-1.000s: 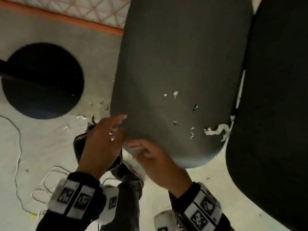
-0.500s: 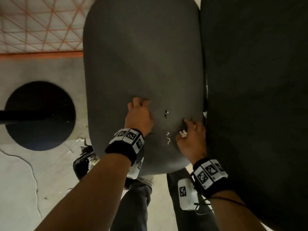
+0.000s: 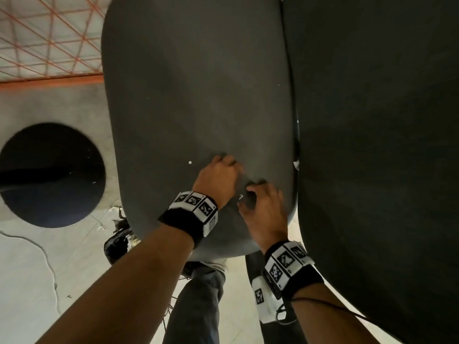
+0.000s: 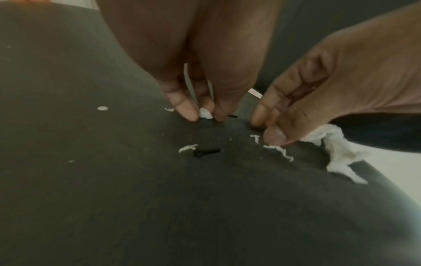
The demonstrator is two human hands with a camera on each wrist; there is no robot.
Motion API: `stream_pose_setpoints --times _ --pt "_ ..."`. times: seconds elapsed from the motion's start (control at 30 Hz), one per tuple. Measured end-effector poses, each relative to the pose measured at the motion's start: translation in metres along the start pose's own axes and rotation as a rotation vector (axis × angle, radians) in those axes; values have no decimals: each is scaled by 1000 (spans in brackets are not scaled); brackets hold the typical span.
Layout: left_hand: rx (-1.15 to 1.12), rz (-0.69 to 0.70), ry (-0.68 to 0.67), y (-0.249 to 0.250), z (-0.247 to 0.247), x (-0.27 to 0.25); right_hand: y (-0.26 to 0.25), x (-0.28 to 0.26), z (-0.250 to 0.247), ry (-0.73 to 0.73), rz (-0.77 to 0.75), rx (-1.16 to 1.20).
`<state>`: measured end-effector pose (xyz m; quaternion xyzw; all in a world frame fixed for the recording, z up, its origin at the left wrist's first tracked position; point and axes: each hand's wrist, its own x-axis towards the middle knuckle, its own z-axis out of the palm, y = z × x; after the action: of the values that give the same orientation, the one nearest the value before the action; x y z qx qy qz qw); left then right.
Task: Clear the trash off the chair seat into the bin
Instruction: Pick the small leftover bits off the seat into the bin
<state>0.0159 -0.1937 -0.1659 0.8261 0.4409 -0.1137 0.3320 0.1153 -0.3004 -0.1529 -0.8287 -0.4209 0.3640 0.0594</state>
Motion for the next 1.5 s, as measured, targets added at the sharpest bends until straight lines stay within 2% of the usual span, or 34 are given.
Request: stream_pose_setpoints --times 0.1,0.17,0.23,0.33,0.43,0.57,0.7,0.9,0.97,1.03,1.13,1.23,1.33,1.43,1.5 --pt "-1 31 -14 -7 -5 -8 -6 4 4 -32 17 37" --pt "-14 -12 -40 -11 -10 -14 -8 8 6 -38 23 50" --pt "-95 -100 -34 -19 -14 -21 -11 10 7 -51 -6 28" --pt "-339 -307 96 -37 -17 -39 -14 12 7 -45 -60 -4" --pt "-413 -381 146 -44 -13 -59 -16 14 7 -52 -65 -38" --pt "-353 -350 116 -33 3 -70 -22 14 2 -58 -58 -105" --pt "-242 -319 120 -15 18 -68 -26 16 -1 -93 -21 -30" --pt "-127 -231 107 -18 20 -60 -22 18 -19 -146 154 422" --pt "-123 -216 122 -21 17 -58 -27 19 -27 -140 150 582" --pt "-131 -233 139 -23 16 -58 -32 26 -31 -120 90 625" --pt "-101 -259 143 -24 15 -58 -40 46 -26 -47 10 479" --pt "-10 -213 105 -23 13 -55 -43 65 -15 -32 23 251" --pt "67 -170 47 -23 11 -53 -46 72 -10 -43 46 132" --pt "48 -212 28 -20 6 -48 -50 72 -11 -55 46 48" --pt "-52 -284 41 -17 2 -44 -51 73 -11 -77 48 15"
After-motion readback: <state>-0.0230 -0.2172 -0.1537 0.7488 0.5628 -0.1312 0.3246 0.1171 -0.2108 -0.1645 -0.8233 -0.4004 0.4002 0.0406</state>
